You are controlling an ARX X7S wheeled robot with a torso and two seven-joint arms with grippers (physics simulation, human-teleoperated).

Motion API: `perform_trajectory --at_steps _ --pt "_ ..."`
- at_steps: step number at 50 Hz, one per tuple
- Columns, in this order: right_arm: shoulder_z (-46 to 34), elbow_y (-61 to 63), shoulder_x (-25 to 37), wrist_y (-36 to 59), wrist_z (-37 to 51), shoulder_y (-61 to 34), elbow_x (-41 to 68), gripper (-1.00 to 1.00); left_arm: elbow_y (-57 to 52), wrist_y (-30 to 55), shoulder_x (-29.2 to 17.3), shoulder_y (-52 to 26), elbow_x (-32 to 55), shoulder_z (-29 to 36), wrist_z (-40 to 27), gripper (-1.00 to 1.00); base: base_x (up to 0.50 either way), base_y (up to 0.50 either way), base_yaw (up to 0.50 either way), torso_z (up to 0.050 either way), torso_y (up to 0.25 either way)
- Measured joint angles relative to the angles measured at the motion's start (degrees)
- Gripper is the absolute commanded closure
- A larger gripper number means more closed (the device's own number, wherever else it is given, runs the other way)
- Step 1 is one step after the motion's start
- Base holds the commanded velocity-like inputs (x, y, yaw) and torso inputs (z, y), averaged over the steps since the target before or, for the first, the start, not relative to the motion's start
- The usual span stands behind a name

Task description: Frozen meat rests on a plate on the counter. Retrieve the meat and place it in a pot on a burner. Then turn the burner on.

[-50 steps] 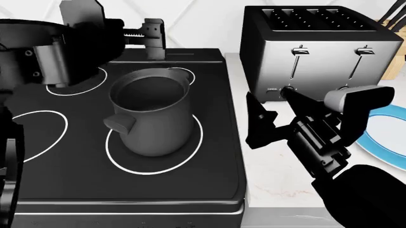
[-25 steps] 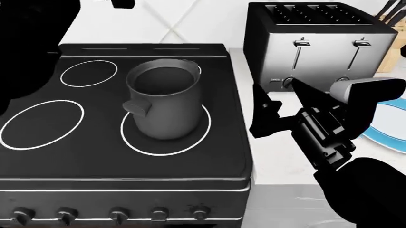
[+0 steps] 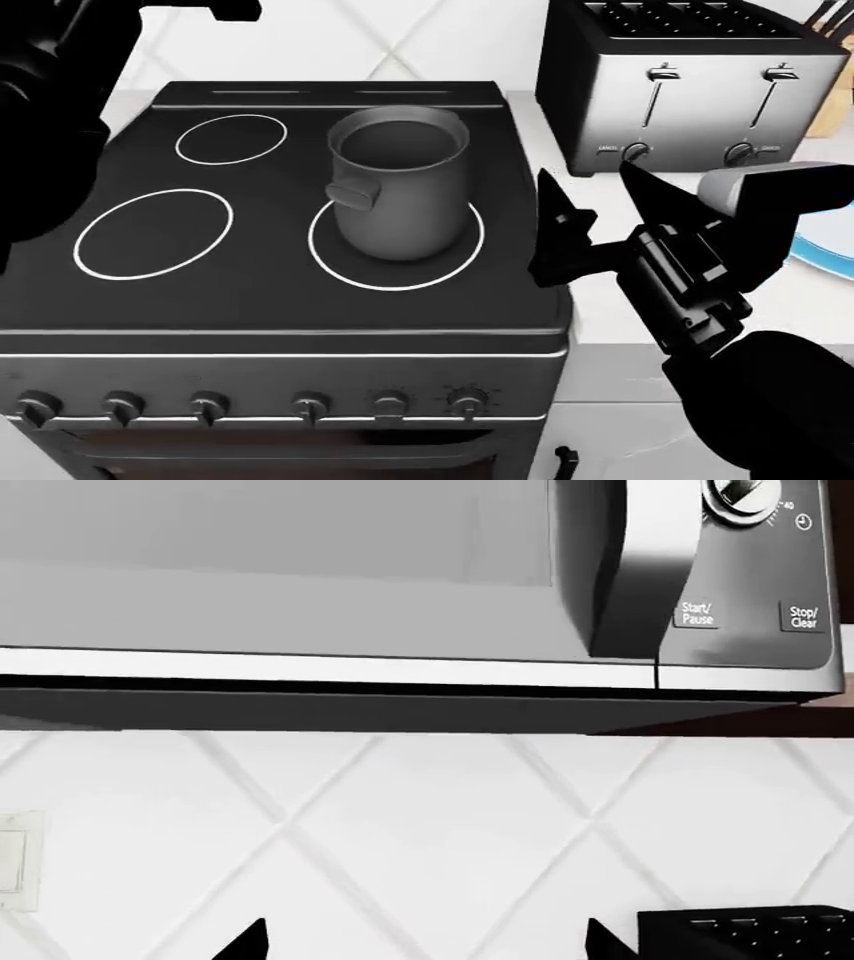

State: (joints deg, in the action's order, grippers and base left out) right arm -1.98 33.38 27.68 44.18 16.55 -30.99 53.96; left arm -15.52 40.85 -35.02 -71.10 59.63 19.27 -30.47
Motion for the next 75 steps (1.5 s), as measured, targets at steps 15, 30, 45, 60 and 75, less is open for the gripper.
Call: perform_trajectory --at_steps 15,30,45,60,75 --pt "-0.64 -0.22 -0.5 -0.86 0.3 0.01 -0.69 -1.0 -10.73 -6.76 -4.05 16.41 -0.87 -4.36 -3.05 -1.0 0.0 0.36 0.0 0.0 0.0" --pt "0.27 0.02 -1.06 -0.94 2.35 0.27 -0.02 -1.0 -17.4 -32.89 -3.82 45.47 -20.48 -1.71 8.42 -1.0 -0.27 0.08 0.0 0.0 0.0" --pt "1.68 1.54 -1.22 -1.79 3.43 1.47 1.32 -1.0 -9.31 -55.46 -1.9 63.58 -34.67 5.37 22.97 -1.0 -0.07 0.02 0.0 -0.007 0.0" --pt "0.9 5.1 -2.28 -6.55 5.24 5.33 -5.54 -1.0 4.3 -64.51 4.3 65.82 -38.27 6.79 26.15 -1.0 0.0 0.0 0.0 -0.05 0.0" --pt "-3.04 7.01 -3.91 -13.28 7.23 10.99 -17.26 -1.0 12.26 -70.27 8.03 66.23 -37.31 6.01 27.07 -1.0 0.0 0.0 0.0 -0.05 0.0"
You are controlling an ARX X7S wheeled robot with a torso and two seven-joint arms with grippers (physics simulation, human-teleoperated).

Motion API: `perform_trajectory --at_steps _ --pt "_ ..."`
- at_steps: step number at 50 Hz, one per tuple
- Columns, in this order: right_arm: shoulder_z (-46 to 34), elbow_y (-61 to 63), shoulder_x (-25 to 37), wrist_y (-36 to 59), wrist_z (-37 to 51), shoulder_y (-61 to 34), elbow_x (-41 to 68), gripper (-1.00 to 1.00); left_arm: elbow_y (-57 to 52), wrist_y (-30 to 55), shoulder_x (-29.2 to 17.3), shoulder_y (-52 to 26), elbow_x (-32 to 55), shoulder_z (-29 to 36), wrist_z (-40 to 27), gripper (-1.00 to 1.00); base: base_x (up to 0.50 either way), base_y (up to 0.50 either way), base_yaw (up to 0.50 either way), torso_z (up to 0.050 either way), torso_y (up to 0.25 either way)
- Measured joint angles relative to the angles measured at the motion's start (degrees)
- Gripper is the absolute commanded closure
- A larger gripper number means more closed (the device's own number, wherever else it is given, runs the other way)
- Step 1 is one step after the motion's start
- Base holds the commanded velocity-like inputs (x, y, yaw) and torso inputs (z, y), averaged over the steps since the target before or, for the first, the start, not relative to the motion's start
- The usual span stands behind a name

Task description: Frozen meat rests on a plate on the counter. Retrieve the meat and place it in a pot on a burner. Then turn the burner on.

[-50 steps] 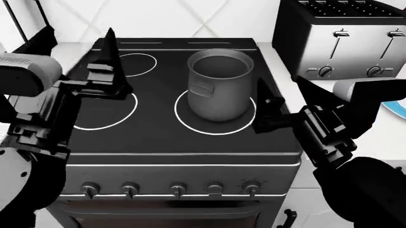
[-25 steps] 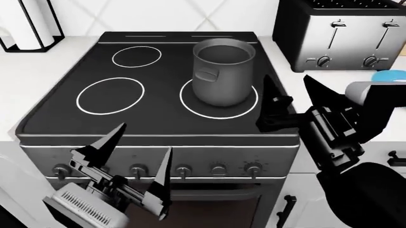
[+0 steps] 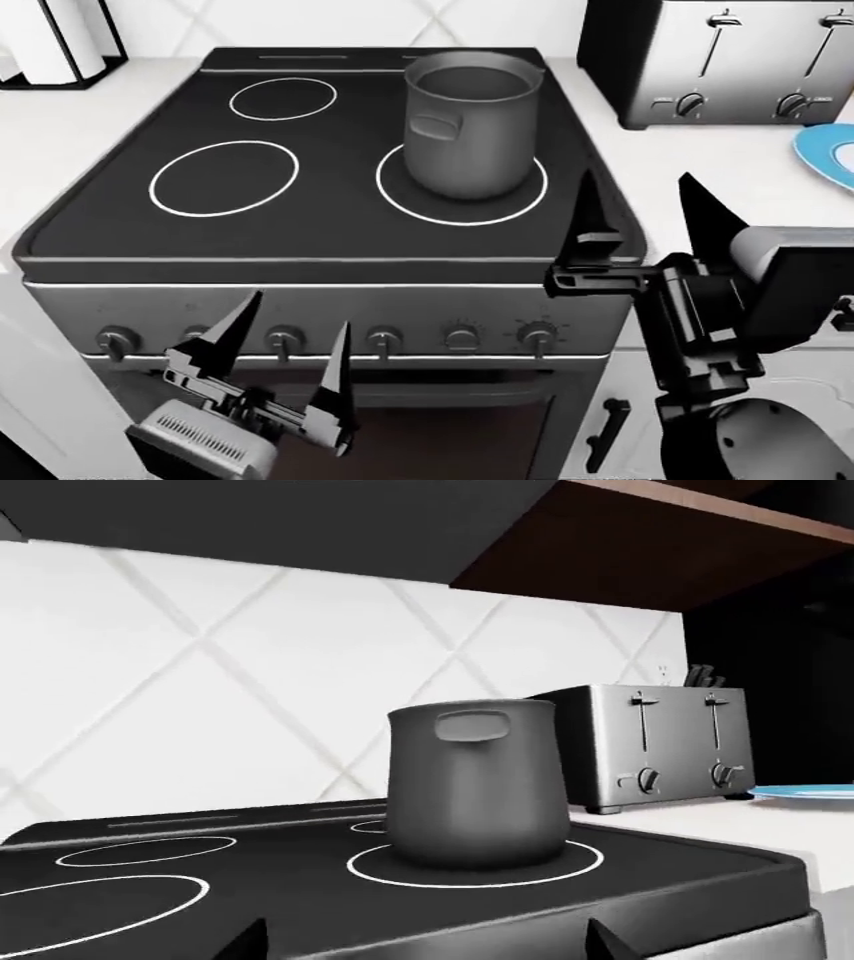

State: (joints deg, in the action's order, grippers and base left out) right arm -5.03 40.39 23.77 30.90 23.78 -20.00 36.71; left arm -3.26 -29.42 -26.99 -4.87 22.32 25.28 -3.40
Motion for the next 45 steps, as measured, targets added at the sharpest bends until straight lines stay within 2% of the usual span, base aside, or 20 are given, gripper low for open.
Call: perform_trajectory --at_steps 11,40,45 --pt "-2.64 1.12 -0.36 -2.01 -0.44 1.59 -2.94 -1.0 -0.04 -2.76 -0.09 1.03 1.46 -1.26 0.06 -1.0 0.0 0.0 0.0 -0.05 0.0" --pt "-5.42 1.23 -0.41 -2.92 -1.72 1.34 -3.36 -1.0 -1.16 -5.24 -0.92 2.26 3.06 -2.43 0.56 -1.0 -0.01 0.5 0.0 -0.05 0.0" --pt "-5.28 1.05 -0.62 -3.09 -1.63 1.34 -2.83 -1.0 -1.08 -5.31 -1.06 2.34 3.14 -2.57 0.56 -1.0 0.0 0.09 0.0 -0.05 0.0"
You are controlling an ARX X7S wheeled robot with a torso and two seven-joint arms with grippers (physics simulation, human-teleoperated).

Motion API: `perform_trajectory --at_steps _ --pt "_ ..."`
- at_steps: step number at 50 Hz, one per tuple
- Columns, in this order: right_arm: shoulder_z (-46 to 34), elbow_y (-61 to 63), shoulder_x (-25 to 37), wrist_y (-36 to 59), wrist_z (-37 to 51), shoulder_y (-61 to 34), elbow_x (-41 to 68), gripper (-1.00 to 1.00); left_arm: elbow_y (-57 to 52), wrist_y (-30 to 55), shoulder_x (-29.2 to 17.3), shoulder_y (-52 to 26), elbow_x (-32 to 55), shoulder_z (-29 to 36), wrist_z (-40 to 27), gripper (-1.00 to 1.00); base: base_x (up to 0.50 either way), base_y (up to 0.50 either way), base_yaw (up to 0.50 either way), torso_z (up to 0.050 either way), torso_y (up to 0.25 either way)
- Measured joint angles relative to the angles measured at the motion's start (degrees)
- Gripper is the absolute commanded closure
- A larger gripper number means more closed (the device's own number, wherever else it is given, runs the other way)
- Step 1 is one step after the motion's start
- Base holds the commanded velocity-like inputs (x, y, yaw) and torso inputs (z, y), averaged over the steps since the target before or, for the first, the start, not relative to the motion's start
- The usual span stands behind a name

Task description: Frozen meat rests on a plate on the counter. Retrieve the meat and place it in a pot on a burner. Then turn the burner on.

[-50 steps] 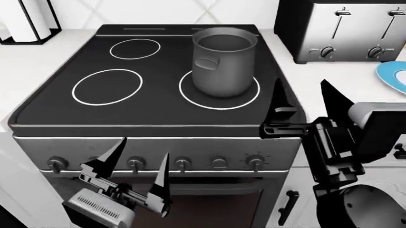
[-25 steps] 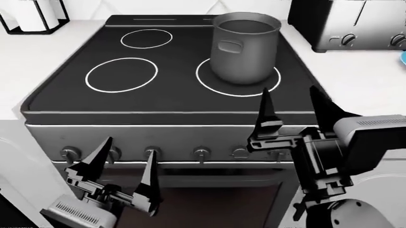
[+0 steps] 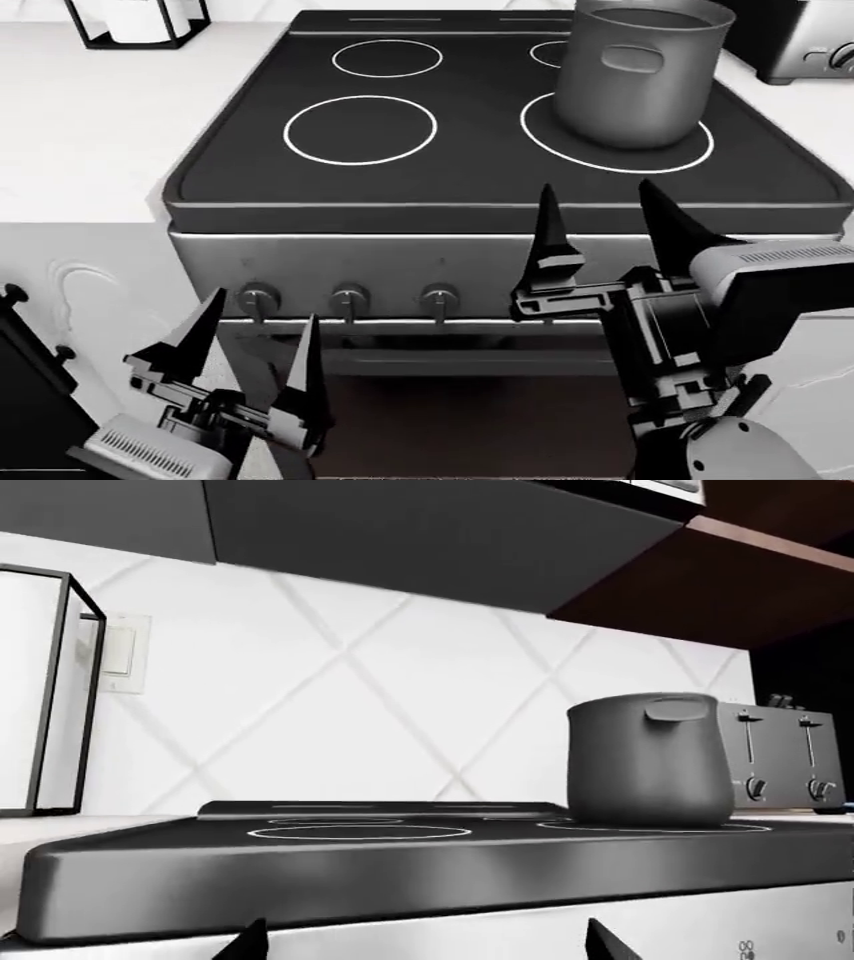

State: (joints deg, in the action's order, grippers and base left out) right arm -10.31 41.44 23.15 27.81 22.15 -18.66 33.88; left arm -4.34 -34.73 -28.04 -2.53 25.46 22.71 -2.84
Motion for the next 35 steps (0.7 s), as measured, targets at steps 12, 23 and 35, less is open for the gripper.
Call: perform_trajectory --at_steps 12,23,35 --pt "0.78 -0.97 -0.2 0.12 0.99 -0.03 0.54 -1.0 0.57 0.14 0.23 -0.05 -0.67 0.16 -0.02 -1.0 0.0 0.0 0.0 -0.05 0.0" --pt "0.41 -1.65 -0.17 0.31 2.04 0.26 -0.49 -1.0 1.17 0.32 0.43 -0.17 -1.3 0.58 0.21 -1.0 0.0 0.0 0.0 -0.05 0.0" --pt "-0.75 -2.3 -0.33 0.04 2.81 1.17 -1.97 -1.0 1.43 0.13 0.48 0.01 -1.6 1.07 0.74 -1.0 0.0 0.0 0.0 -0.05 0.0"
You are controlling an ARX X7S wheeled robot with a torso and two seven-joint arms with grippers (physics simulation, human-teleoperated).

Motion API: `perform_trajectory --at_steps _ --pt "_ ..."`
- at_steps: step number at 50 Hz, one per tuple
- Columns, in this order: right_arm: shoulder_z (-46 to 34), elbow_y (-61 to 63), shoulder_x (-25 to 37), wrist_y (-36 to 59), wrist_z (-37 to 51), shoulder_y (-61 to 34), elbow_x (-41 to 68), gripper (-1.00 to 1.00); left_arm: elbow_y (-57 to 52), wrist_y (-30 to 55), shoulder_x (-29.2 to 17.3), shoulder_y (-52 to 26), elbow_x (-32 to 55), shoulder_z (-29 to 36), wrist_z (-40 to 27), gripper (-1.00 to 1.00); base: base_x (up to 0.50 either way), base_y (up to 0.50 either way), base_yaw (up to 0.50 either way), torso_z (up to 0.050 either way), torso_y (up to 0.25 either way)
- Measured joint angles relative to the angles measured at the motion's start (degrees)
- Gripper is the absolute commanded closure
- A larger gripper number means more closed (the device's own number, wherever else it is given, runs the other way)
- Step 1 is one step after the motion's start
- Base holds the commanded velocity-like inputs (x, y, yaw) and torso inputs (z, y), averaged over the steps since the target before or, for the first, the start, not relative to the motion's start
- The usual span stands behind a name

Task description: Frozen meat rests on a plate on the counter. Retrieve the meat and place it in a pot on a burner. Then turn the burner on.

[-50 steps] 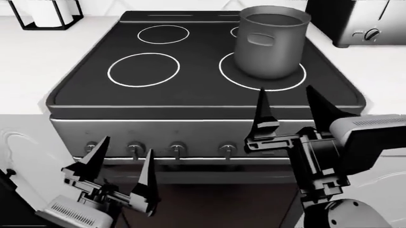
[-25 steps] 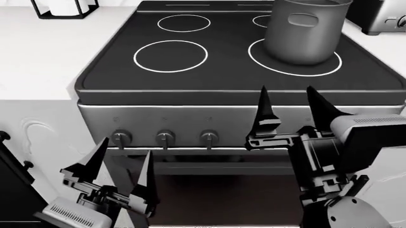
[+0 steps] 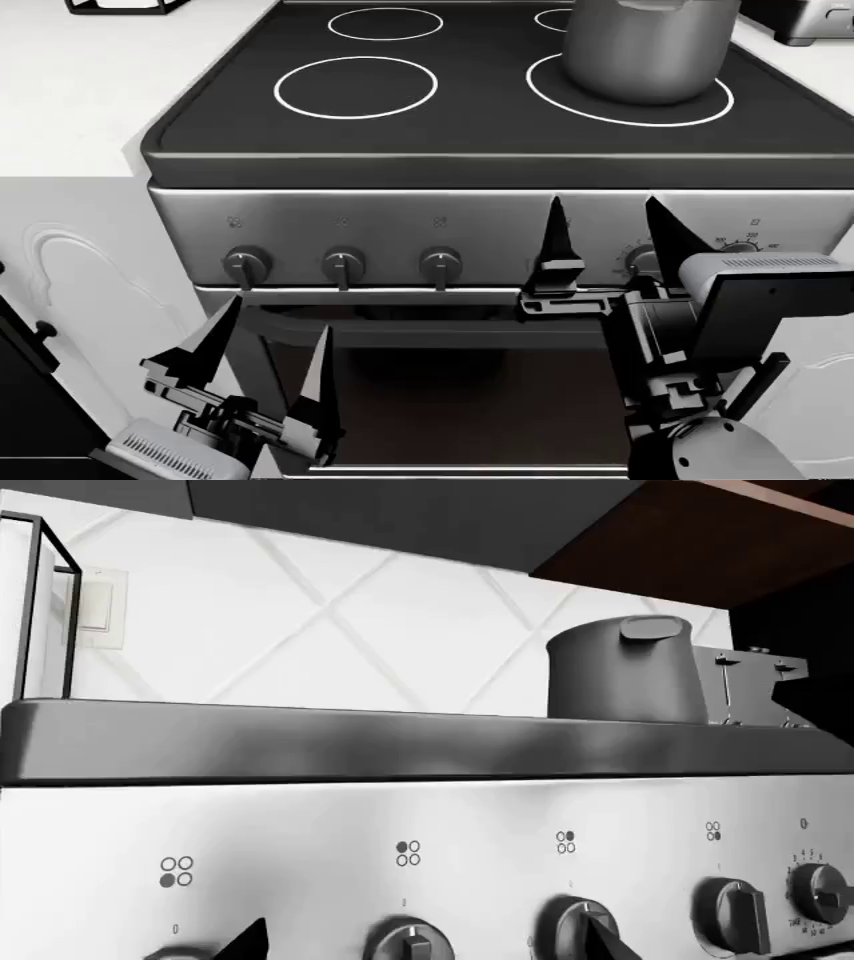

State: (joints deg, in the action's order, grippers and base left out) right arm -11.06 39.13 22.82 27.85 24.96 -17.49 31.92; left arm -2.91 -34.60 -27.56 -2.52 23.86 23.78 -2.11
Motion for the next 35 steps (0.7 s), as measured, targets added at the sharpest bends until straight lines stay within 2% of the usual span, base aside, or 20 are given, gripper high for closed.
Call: perform_trajectory --at_steps 35 --pt "-0.33 -0.85 -0.14 -0.06 1.17 0.84 0.65 -1.0 0.52 -0.63 0.13 0.5 0.57 0.52 0.83 -1.0 0.0 0.0 0.0 -0.05 0.0"
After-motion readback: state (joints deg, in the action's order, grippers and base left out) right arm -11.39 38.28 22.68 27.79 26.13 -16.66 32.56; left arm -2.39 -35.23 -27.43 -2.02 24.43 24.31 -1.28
